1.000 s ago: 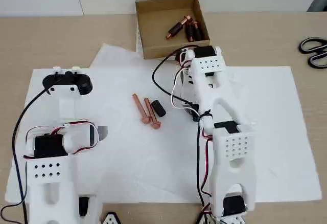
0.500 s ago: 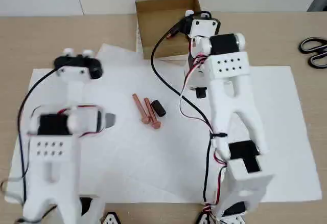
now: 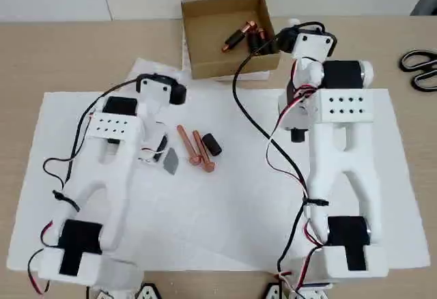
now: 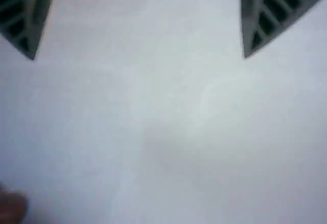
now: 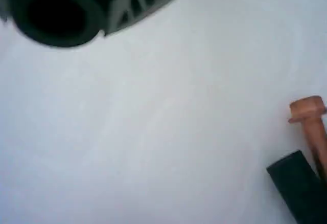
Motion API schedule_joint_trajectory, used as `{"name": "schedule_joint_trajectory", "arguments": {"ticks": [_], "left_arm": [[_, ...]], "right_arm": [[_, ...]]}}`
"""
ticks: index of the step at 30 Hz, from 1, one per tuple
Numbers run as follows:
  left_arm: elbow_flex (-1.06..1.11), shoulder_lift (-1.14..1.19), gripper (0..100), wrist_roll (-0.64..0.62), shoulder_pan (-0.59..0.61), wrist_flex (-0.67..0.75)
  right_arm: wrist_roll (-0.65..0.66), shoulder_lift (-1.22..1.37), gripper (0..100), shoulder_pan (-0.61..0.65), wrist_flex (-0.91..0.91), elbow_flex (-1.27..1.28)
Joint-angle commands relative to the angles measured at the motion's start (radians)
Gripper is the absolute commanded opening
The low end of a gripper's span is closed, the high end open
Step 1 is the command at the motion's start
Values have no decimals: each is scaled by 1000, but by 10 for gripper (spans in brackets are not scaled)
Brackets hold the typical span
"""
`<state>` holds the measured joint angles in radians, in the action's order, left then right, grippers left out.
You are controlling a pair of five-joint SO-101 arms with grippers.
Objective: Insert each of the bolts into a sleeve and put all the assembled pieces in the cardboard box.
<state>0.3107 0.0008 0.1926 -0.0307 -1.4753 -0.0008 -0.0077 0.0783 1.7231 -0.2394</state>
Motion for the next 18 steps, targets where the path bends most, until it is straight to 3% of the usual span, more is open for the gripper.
{"name": "schedule_joint_trajectory", "arguments": {"ticks": [1,6,16,18], "left_arm": [[-48,8,242,183,77,-44],[-30,51,242,302,126,-63],[13,276,194,292,121,8],[10,302,193,233,124,8]], "right_arm": [[3,-84,3,-12,16,3],[3,-101,3,-4,16,3],[2,-101,3,-4,16,3],[2,-101,3,-4,16,3]]}}
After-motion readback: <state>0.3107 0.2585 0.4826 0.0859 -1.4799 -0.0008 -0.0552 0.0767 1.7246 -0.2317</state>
